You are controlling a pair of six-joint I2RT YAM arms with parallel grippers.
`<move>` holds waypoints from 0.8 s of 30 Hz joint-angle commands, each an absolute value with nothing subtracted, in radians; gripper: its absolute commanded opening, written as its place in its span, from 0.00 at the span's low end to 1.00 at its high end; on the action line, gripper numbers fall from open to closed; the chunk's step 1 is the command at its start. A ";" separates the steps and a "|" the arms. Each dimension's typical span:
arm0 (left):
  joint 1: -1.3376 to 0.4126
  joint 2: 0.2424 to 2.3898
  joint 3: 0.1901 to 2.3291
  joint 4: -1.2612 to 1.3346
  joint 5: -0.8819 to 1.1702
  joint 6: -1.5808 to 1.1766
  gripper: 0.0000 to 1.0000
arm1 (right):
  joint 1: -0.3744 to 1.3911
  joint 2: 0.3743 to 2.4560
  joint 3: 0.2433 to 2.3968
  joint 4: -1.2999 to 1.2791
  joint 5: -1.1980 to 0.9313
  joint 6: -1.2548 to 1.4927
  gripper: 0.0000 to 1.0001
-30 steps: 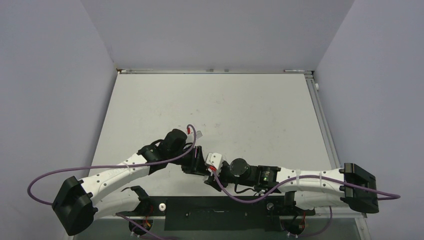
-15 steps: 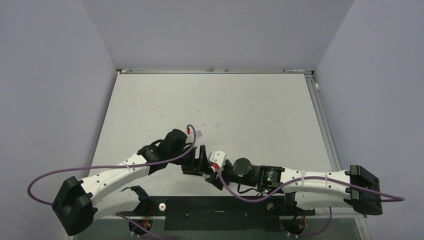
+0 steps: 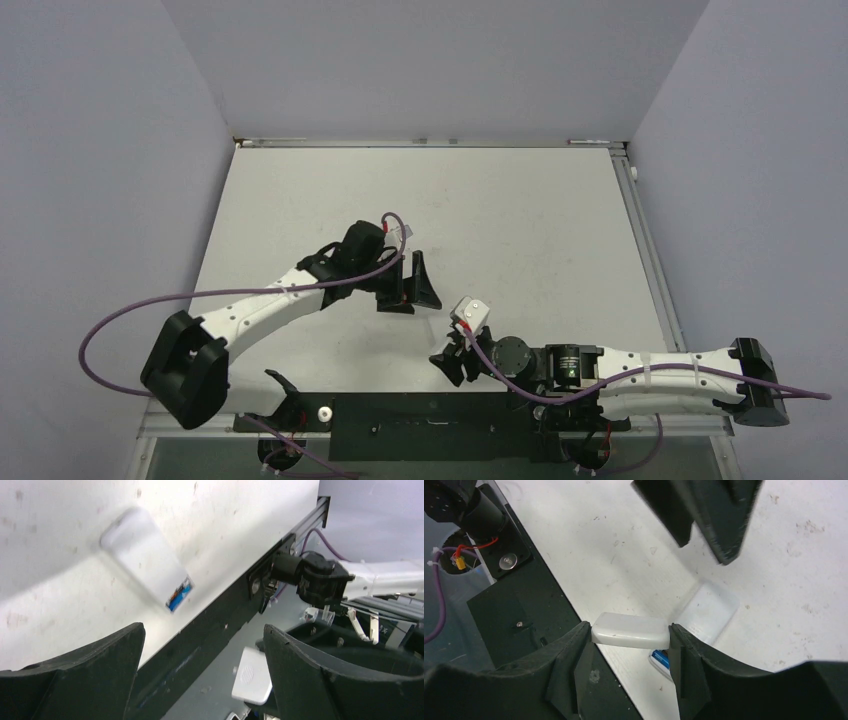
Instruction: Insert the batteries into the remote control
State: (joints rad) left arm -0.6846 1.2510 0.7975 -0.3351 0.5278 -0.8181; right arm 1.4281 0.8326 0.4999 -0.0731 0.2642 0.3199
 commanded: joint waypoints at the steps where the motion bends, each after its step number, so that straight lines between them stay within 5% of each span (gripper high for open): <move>1: -0.695 1.465 0.990 -0.270 0.506 -0.720 0.84 | 1.486 0.786 0.491 -0.187 0.436 0.464 0.08; 11: -0.782 1.982 1.432 -0.433 0.534 -0.576 0.74 | 1.525 0.711 0.485 -0.290 0.531 0.558 0.09; 24: -0.790 1.978 1.202 -0.383 0.547 -0.568 0.67 | 1.536 0.712 0.472 -0.339 0.589 0.634 0.08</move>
State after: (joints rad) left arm -0.7952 2.0113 1.2869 -0.3492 0.5964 -0.6090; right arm 1.5269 0.6983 0.4747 -0.3321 0.5381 0.5934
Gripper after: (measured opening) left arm 0.674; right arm 0.511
